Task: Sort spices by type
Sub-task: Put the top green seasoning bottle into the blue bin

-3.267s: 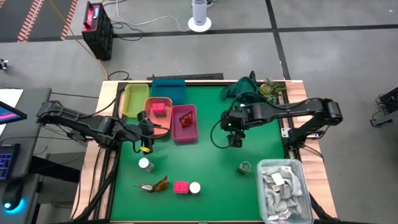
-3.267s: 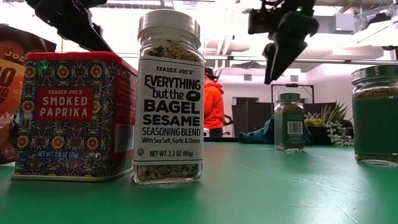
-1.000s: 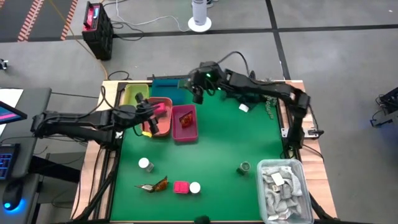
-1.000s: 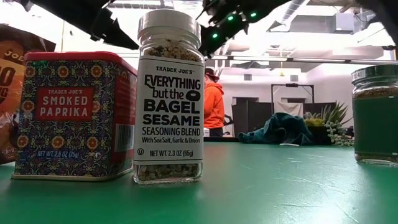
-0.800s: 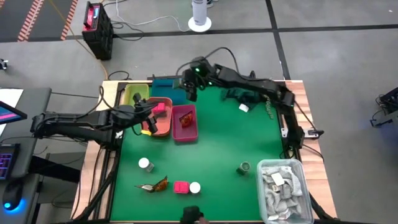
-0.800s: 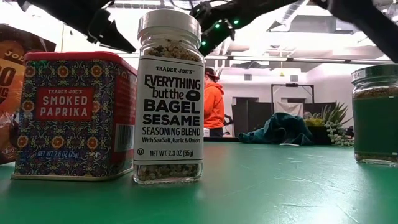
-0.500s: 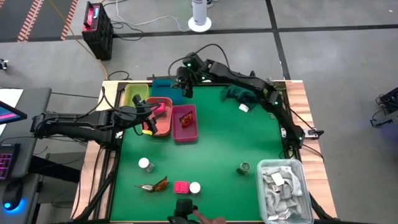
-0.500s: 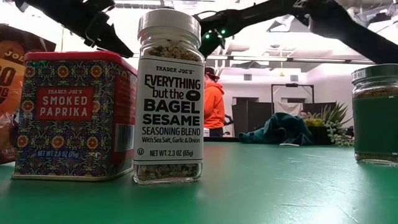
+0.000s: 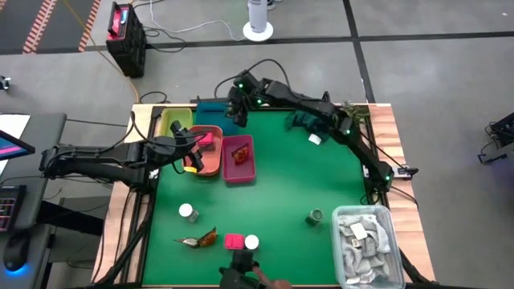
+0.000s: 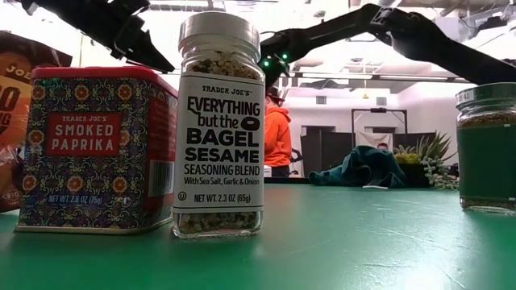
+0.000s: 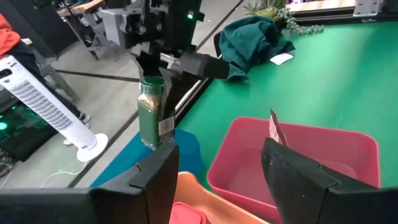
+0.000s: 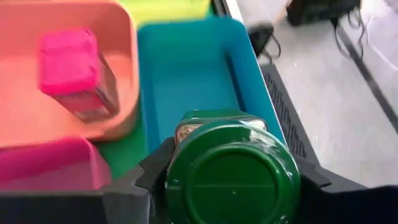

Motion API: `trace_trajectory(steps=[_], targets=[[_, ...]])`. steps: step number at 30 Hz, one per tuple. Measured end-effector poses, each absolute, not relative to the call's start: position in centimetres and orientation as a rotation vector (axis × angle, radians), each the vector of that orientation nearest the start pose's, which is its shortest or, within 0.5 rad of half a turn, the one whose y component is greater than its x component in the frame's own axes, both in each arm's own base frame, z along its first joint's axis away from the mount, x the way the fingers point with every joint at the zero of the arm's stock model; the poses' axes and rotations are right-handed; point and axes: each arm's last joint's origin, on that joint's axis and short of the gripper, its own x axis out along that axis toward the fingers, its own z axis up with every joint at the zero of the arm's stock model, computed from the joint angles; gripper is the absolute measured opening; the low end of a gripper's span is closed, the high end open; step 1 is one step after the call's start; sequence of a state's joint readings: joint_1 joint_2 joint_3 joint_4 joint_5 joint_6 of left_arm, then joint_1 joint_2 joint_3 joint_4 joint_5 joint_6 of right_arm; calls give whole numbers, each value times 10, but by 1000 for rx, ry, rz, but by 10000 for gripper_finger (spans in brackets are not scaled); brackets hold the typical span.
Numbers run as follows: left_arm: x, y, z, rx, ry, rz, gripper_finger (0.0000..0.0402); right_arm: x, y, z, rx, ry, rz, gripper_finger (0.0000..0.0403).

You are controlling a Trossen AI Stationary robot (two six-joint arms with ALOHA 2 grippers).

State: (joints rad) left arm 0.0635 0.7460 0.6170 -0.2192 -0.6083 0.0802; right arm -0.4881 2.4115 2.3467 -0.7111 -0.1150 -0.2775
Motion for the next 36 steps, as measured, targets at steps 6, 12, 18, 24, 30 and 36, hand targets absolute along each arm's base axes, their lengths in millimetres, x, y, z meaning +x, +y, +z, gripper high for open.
trace_trajectory(steps=[6, 12, 18, 24, 30, 36], targets=[[162, 27, 279, 148, 361, 656, 217, 475, -244, 256, -54, 788, -235, 226], [169, 27, 275, 156, 388, 654, 217, 476, -243, 256, -69, 781, -225, 226], [179, 28, 268, 164, 418, 651, 217, 474, -249, 256, -56, 766, -220, 226], [182, 28, 268, 165, 412, 634, 217, 473, -249, 252, -25, 771, -206, 227], [181, 27, 268, 164, 411, 624, 217, 480, -250, 241, -29, 757, -199, 227], [182, 27, 267, 162, 417, 623, 217, 481, -255, 218, -12, 821, -200, 227]])
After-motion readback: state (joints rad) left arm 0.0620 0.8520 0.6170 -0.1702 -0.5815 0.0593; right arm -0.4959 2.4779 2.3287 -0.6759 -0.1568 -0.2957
